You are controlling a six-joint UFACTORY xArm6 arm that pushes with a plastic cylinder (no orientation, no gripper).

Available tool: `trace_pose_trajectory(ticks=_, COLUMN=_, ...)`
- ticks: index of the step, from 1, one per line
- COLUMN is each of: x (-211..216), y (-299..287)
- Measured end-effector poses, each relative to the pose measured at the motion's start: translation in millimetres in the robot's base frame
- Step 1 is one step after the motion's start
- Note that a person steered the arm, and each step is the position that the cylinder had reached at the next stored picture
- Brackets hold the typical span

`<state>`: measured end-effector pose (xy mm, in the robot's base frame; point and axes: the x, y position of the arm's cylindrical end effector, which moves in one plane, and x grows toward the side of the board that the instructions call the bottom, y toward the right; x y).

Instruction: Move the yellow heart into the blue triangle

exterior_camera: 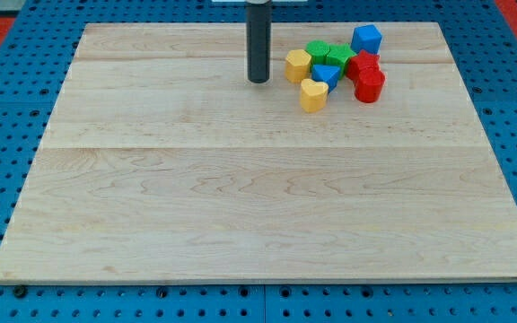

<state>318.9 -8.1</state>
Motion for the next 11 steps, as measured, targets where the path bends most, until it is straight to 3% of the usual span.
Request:
trace_pose_trajectory(ticks=2, x=-19.7, y=41.8)
trace_pose_trajectory(ticks=3, x=38.4, y=23.3)
trace_pose_trajectory(ticks=4, x=90.2, y=66.9)
trace_pose_trajectory(ticks=6, x=37.8, y=106.0)
trace_pose_trajectory(ticks=7, x=70.3, y=72.9)
trace_pose_trajectory(ticks=8, x=42.5, y=44.5)
trace_pose_trajectory(ticks=9, x=27.7, y=98.1)
trace_pose_trajectory(ticks=10, x=40.7, y=76.8)
trace_pose_trajectory(ticks=11, x=83.7, y=121.8)
